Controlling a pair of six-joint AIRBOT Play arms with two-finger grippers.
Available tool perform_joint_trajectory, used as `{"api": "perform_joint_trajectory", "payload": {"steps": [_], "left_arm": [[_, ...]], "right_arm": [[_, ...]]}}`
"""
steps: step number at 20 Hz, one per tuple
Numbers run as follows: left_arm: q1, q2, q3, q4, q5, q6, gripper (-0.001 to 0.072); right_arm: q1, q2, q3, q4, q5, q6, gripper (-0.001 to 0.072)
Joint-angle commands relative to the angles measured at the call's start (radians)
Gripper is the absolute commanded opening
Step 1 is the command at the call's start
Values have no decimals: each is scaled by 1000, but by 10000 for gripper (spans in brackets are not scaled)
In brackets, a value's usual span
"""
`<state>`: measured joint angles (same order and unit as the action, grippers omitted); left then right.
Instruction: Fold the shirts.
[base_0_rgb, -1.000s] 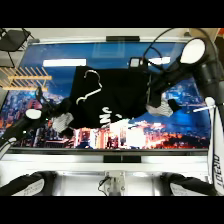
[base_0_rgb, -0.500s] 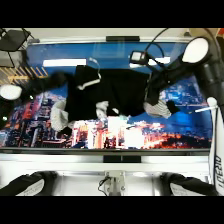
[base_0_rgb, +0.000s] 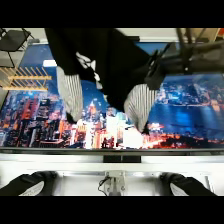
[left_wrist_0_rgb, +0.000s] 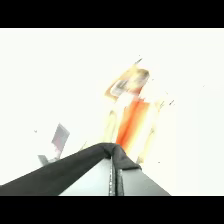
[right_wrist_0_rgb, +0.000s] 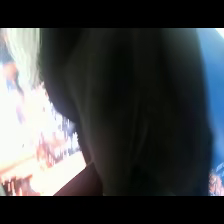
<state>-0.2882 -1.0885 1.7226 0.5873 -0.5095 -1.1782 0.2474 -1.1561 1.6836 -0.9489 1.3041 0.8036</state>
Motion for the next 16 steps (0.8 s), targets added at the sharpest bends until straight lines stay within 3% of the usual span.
{"api": "perform_joint_trajectory", "payload": {"steps": [1,3,7,8,9,10,14,16], "left_arm": [[-15,-16,78,19,-113,-32,56],[-15,-48,78,58,-222,-76,56],[-16,-131,79,157,-377,-75,68],[-22,-148,79,157,-410,-71,215],[-27,-155,79,157,-420,-71,448],[-30,-152,79,156,-413,-50,551],[-29,-84,117,158,-331,266,553],[-29,-45,117,163,-322,392,638]], "right_arm": [[0,42,0,110,-93,40,60],[0,42,0,122,-92,56,60],[0,42,0,197,-68,82,60],[0,42,0,200,-68,88,60],[0,42,0,194,-69,92,60],[-1,42,0,177,-71,95,60],[-1,42,0,68,-72,154,60],[0,42,0,56,-71,156,60]]}}
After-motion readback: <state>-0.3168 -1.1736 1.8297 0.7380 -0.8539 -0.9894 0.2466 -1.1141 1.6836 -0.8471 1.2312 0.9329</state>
